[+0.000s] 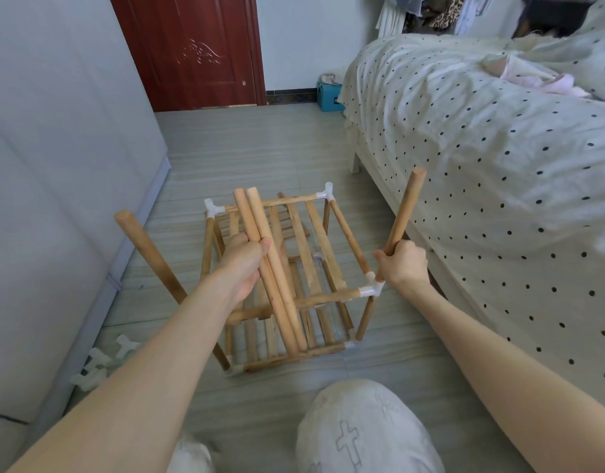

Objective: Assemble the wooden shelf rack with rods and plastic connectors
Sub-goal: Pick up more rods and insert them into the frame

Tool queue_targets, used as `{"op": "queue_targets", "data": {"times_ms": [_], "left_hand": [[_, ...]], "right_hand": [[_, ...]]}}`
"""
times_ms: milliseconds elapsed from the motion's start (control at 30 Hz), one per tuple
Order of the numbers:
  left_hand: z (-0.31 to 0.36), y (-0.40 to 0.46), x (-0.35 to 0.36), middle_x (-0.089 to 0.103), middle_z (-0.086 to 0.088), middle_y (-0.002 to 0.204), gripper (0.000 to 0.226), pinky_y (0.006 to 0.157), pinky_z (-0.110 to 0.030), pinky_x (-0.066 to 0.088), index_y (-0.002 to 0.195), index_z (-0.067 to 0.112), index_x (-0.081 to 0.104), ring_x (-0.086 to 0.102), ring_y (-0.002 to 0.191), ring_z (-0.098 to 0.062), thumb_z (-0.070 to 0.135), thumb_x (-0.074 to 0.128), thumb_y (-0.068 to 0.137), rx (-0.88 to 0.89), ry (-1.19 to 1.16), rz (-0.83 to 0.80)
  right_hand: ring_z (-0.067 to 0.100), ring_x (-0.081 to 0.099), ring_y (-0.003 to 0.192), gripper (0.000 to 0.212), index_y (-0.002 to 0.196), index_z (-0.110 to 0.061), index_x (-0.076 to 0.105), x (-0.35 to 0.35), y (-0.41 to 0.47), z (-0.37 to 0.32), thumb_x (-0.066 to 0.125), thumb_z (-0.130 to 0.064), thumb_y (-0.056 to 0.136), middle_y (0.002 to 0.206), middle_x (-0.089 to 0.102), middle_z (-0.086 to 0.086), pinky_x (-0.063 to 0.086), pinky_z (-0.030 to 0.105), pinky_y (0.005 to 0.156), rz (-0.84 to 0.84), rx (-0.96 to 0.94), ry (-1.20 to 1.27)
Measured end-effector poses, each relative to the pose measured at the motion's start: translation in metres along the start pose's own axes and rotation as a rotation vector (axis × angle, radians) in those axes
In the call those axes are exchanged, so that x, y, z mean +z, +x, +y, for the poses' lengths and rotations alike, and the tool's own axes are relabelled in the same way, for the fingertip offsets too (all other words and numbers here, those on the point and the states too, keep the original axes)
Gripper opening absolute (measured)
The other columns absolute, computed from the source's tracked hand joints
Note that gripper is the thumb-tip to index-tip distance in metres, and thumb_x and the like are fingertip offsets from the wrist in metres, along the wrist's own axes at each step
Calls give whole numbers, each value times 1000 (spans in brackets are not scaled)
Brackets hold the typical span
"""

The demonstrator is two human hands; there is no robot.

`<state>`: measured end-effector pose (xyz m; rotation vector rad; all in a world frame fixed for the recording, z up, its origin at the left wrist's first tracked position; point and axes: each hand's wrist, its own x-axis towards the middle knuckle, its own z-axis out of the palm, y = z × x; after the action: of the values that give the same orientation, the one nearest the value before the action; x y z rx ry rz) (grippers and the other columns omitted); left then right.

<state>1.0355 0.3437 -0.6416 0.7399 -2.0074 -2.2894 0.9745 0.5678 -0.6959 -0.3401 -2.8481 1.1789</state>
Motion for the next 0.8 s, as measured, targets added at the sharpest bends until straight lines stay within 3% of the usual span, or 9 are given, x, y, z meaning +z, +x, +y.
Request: {"op": "queue_targets", "data": {"times_ms": [133, 233, 300, 367, 433, 500, 667, 733, 800], "left_hand": [[4, -1, -4, 57, -8, 104, 30, 101, -44, 42, 127, 4, 46, 56, 107, -26, 3, 43, 97, 17, -1, 10], [5, 0, -9, 56, -13, 109, 29, 98, -45, 44, 127, 3, 45, 55, 108, -28, 3, 43, 97, 20, 13, 23], [6, -1, -13, 57, -13, 102, 28, 94, -45, 46, 126, 1, 45, 56, 102, -28, 3, 42, 98, 25, 14, 34], [7, -2, -18, 57, -11, 98, 27, 98, -48, 44, 124, 3, 47, 56, 106, -30, 3, 41, 98, 27, 9, 43], [8, -1, -25, 57, -10, 97, 27, 99, -47, 43, 124, 3, 47, 55, 109, -30, 2, 40, 98, 34, 2, 56], [9, 0, -32, 56, -9, 95, 30, 93, -42, 46, 129, 3, 44, 55, 105, -27, 2, 40, 98, 42, -14, 64], [8, -1, -45, 56, -13, 105, 35, 89, -40, 46, 133, 0, 39, 58, 96, -23, 1, 39, 99, 27, -26, 81], [8, 0, -46, 56, -15, 110, 36, 93, -40, 46, 135, 1, 39, 59, 93, -22, 2, 39, 99, 19, -13, 75], [7, 0, -46, 57, -13, 106, 36, 86, -38, 48, 135, 1, 39, 60, 88, -20, 1, 39, 99, 18, -6, 69]], "right_hand": [[13, 61, 56, 32, 67, -13, 53, -3, -23, -3, 61, -36, 88, 72, 68, 8, 46, 21, 46, -155, -78, -47], [13, 62, 64, 33, 66, -21, 61, -8, -36, -12, 62, -48, 83, 68, 64, -1, 52, 27, 62, -301, -215, -44], [10, 61, 63, 31, 66, -16, 63, -4, -46, -23, 64, -41, 85, 63, 63, -3, 52, 27, 66, -323, -211, 325], [6, 50, 47, 38, 57, -16, 48, 4, -55, -31, 63, -36, 86, 50, 50, -7, 46, 18, 55, -307, -132, 704], [7, 34, 39, 44, 55, -20, 35, 12, -59, -31, 60, -33, 88, 45, 36, -8, 35, 18, 44, -254, -109, 828], [8, 27, 37, 48, 52, -20, 32, 15, -56, -30, 57, -29, 91, 42, 31, -8, 28, 20, 41, -261, -161, 857], [17, 25, 40, 59, 38, -22, 29, 2, -38, -25, 55, -28, 91, 38, 28, -1, 32, 23, 46, -548, -274, 740], [17, 27, 41, 60, 37, -22, 31, 2, -38, -22, 54, -27, 92, 38, 29, -1, 34, 23, 48, -517, -278, 705], [14, 32, 40, 57, 40, -20, 34, 8, -44, -22, 53, -26, 93, 38, 33, -3, 34, 24, 49, -409, -260, 709]]}}
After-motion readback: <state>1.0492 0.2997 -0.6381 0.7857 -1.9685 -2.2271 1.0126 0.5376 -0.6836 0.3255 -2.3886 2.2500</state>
